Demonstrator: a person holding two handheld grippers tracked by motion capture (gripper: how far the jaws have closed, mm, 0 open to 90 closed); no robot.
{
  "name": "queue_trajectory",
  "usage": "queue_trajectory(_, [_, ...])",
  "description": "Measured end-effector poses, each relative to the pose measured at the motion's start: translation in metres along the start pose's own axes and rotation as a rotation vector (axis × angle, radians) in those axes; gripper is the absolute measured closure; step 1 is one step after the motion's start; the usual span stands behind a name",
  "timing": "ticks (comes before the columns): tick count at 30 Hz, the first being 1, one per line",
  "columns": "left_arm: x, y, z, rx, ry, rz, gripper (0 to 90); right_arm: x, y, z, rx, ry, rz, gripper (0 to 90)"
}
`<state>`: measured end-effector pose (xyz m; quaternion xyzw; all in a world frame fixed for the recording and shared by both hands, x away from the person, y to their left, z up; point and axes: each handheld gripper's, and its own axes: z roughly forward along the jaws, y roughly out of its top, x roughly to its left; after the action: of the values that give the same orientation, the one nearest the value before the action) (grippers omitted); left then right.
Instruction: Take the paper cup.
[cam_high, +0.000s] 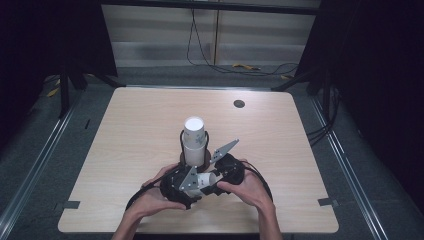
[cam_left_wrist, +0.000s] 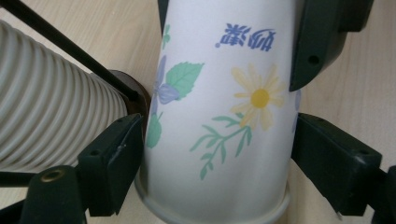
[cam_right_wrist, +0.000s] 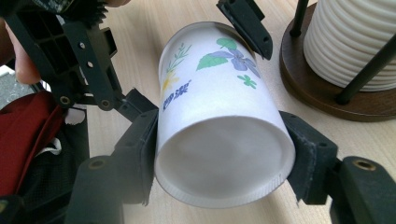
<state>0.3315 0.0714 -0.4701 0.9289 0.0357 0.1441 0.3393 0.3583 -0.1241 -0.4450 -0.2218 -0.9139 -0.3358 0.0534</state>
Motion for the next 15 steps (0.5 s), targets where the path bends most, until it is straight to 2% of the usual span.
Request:
queue_trajectory(1, [0.0,-0.001,-0.001,-0.007,-0.001,-0.016,17.7,0.0,0.0,0.0,0.0,0.002,-0.001,35.2])
queue_trajectory(7, [0.003,-0.003,-0.004,-0.057,0.018,-0.043,18.4,0.0,-0.001,-0.003,-0.006,-0.021,0.0,35.2])
queue_trajectory(13, [0.006,-0.005,-0.01,-0.111,0.025,-0.098,18.8,-0.001,-0.002,-0.005,-0.018,-0.034,0.008,35.1])
queue_trajectory(15, [0.007,-0.005,-0.013,-0.114,0.029,-0.092,18.6,-0.002,-0.002,-0.005,-0.012,-0.041,0.005,35.1])
